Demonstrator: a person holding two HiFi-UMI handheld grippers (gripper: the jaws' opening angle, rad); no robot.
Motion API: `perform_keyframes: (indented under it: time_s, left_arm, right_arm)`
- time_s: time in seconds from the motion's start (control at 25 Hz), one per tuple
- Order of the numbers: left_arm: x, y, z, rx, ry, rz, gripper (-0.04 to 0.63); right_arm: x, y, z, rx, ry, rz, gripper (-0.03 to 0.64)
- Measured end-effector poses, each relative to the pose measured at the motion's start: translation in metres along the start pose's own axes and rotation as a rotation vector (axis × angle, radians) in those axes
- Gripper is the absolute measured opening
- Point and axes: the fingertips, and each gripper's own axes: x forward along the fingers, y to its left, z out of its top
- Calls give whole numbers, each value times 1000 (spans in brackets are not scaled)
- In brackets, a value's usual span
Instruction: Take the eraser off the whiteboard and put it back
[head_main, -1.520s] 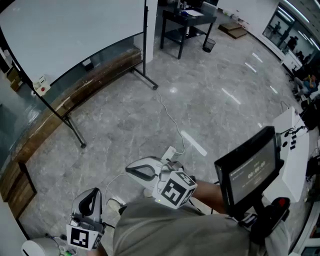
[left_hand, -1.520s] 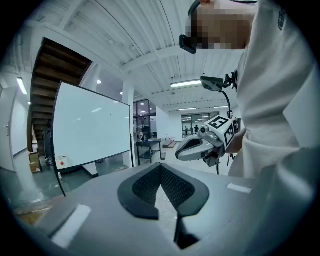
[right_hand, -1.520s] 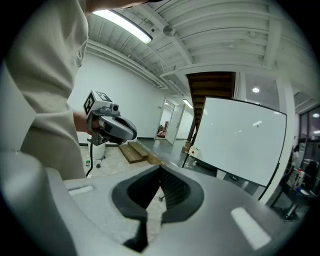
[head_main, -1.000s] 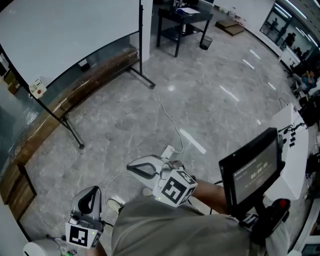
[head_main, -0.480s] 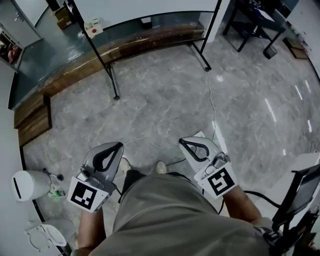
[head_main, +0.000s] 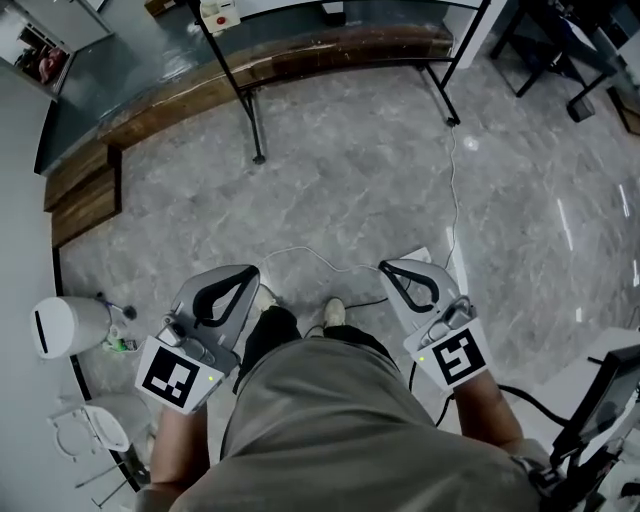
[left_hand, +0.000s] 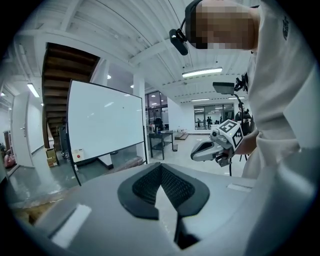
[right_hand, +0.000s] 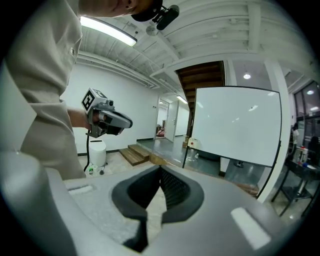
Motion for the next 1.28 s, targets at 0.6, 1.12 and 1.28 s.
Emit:
perform_keyframes:
  time_s: [0.6, 1.12, 1.28]
  left_arm:
    - [26, 84, -24, -66, -43, 9, 5]
    - [61, 214, -11, -91, -114, -44, 5]
    - [78, 240, -11, -98, -115, -70, 5]
  right_arm:
    - [100, -25, 15, -70, 42, 60, 3]
    - [226, -77, 78, -106, 61, 37, 3]
    - [252, -91, 86, -106, 63, 34, 3]
